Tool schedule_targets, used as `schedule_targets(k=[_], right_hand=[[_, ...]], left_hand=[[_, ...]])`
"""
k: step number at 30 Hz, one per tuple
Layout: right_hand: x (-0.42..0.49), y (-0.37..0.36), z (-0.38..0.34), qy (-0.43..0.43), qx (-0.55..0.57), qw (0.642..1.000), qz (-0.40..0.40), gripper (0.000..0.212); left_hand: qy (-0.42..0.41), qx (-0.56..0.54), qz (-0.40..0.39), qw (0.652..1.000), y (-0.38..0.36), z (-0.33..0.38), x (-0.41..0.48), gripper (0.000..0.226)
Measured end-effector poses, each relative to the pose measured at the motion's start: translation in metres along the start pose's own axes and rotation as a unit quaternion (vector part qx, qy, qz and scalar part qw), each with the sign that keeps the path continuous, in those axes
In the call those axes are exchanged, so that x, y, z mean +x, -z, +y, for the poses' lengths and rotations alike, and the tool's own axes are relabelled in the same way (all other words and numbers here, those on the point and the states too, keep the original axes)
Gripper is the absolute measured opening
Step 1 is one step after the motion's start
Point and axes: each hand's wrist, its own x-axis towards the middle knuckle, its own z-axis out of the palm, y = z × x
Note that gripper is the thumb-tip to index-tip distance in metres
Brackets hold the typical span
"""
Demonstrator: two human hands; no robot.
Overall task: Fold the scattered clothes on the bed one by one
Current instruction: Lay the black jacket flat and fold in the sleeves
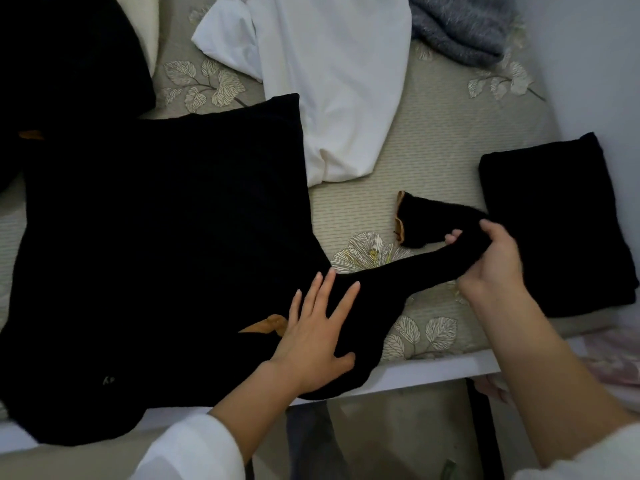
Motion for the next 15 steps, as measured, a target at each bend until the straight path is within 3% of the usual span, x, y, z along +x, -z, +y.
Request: schedule_targets(k=[3,5,6,9,11,13,15], right_hand=[[0.002,0.011,0.005,-0.093,-0.043,0.993,-0.057,0.017],[0.0,0.009,0.002,-0.09,-0.02,0.993,-0.071,0.017],[-0.002,0.006,-0.001,-0.071,0.002,0.995,-0.068,0.015],[-0.002,-0.007,-0.012,0.03,0.033,0.999,-0.009,0.004],[-0.005,-0.022,-0.016,0.127,0.054,0.99,0.02,0.011],[-0.019,-0.046,-0.012,0.221,-0.005,0.974,0.046,0.024],[-0.04,-0.079,-0.001,0.304,-0.098,0.946,0.055,0.042]], left_hand=[[-0.064,0.091,0.036,0.993,-0.009,0.0,-0.004,0.091],[-0.095,0.127,0.044,0.986,-0.017,0.0,-0.006,0.076],[-0.088,0.145,0.01,0.986,-0.019,0.001,-0.008,0.073],[-0.039,0.181,-0.086,0.979,-0.019,0.006,-0.009,0.069],[-0.042,0.2,-0.099,0.974,-0.012,0.01,-0.006,0.052],[-0.047,0.144,-0.09,0.984,-0.004,0.009,-0.006,0.034],[-0.046,0.002,-0.06,0.997,0.001,-0.001,-0.009,0.014]])
